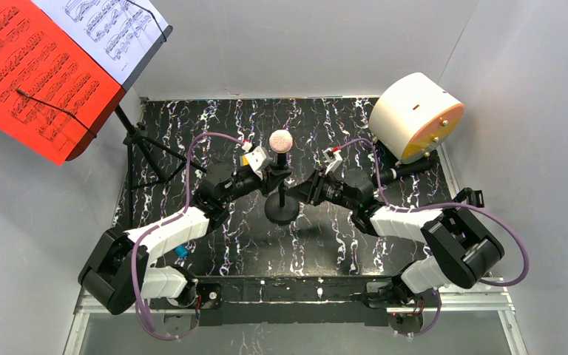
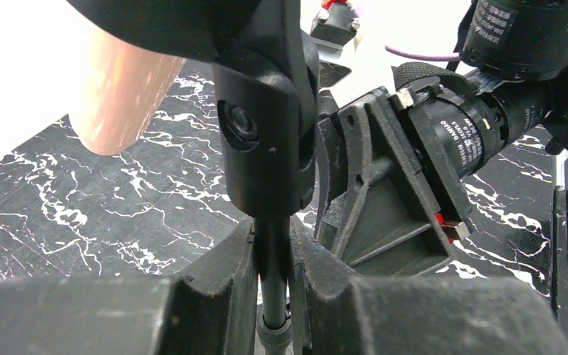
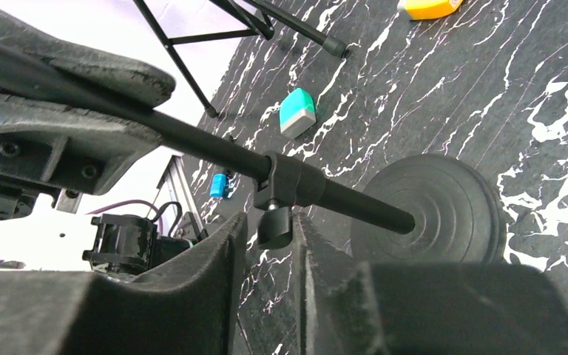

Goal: Pack up the instrument practice props
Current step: Unscrew the knob on the microphone stand.

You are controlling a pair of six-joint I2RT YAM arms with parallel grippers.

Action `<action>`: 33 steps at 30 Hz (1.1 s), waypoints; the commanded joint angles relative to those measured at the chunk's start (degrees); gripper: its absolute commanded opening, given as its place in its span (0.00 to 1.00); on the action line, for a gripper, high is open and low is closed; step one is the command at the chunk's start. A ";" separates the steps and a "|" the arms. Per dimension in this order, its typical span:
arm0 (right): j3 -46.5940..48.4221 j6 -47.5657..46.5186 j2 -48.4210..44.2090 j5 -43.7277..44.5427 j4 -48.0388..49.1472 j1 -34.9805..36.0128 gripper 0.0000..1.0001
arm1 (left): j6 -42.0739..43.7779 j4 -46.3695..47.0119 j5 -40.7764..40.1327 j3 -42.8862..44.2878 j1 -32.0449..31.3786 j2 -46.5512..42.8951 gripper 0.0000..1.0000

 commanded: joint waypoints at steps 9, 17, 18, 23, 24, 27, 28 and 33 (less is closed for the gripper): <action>4.40 -12.28 2.18 -5.85 -0.04 -0.54 0.01 | 1.02 -0.80 -1.66 2.14 0.31 -1.36 0.00; 7.77 -54.16 -2.62 -2.60 -22.51 2.62 0.01 | 0.83 -1.48 -1.93 2.60 0.40 -1.09 0.00; 8.25 -60.56 -3.14 -1.15 -25.19 3.81 0.01 | 0.85 -1.60 -1.86 2.67 0.40 -1.00 0.00; 9.11 -84.82 -4.61 15.54 -29.18 10.96 0.01 | 0.69 -2.29 -2.09 3.08 0.48 -0.62 0.00; 8.66 -89.71 -4.69 19.12 -28.19 12.86 0.01 | 0.57 -2.36 -2.12 3.23 0.56 -0.53 0.00; 6.63 -105.17 -3.75 30.39 -23.61 18.36 0.01 | 0.57 -2.75 -2.30 3.48 0.78 -0.42 0.00; 5.91 -109.65 -2.89 33.46 -21.73 20.26 0.01 | 0.57 -2.77 -2.36 3.51 0.83 -0.42 0.00; -0.12 -130.45 1.59 44.09 -6.91 27.22 0.01 | 0.33 -3.04 -2.47 3.68 0.92 -0.17 0.00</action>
